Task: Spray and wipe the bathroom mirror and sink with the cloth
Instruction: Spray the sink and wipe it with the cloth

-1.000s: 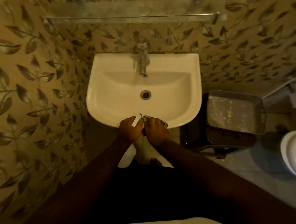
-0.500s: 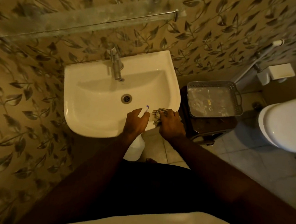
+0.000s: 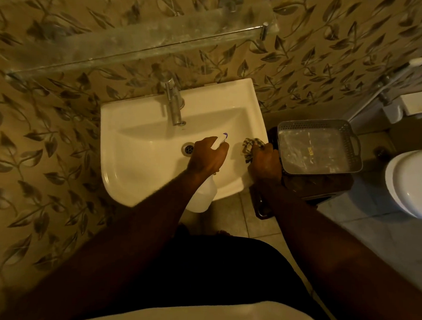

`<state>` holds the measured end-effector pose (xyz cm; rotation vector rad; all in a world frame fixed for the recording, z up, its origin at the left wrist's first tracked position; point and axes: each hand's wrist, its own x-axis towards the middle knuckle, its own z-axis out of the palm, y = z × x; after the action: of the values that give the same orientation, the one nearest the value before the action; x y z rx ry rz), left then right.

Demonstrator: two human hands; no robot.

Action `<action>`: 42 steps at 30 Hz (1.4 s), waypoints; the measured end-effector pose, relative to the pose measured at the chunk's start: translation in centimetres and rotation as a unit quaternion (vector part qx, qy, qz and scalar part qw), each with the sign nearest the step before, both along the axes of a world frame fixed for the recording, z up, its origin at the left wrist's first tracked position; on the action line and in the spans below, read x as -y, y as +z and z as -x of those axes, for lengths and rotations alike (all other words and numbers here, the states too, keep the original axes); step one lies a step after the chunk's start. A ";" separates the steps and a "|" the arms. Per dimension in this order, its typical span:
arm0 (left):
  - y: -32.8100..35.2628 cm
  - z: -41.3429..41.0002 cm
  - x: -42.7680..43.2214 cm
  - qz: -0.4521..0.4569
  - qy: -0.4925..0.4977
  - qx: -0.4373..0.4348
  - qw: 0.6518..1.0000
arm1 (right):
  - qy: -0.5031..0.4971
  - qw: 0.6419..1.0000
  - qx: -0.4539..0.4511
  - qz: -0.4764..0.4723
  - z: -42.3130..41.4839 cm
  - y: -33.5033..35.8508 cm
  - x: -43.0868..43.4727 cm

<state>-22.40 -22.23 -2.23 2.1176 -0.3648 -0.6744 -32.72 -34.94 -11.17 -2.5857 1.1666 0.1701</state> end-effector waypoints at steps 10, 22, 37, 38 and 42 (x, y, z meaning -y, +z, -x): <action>1.4 -4.5 3.3 -0.027 -0.053 0.043 0.997 | -0.042 0.997 0.005 0.059 -8.5 -0.5 5.1; 3.7 -11.3 3.0 -0.001 -0.025 0.111 0.994 | -0.055 0.998 0.037 0.020 -19.3 -0.3 7.9; 1.6 -13.7 -4.4 -0.030 0.030 0.109 0.993 | 0.120 0.987 0.102 -0.015 -26.5 -0.6 -3.2; 1.6 -13.7 -4.6 -0.033 0.026 0.109 0.993 | 0.140 0.986 0.091 -0.013 -26.2 -0.6 -2.8; 1.5 -13.7 -5.3 -0.046 0.034 0.095 0.994 | 0.185 0.980 0.076 0.011 -25.2 -0.2 -2.6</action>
<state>-8.70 -16.88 -0.75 2.2794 -0.3678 -0.4598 -7.53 -32.39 -11.36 -2.7553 0.6323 0.0371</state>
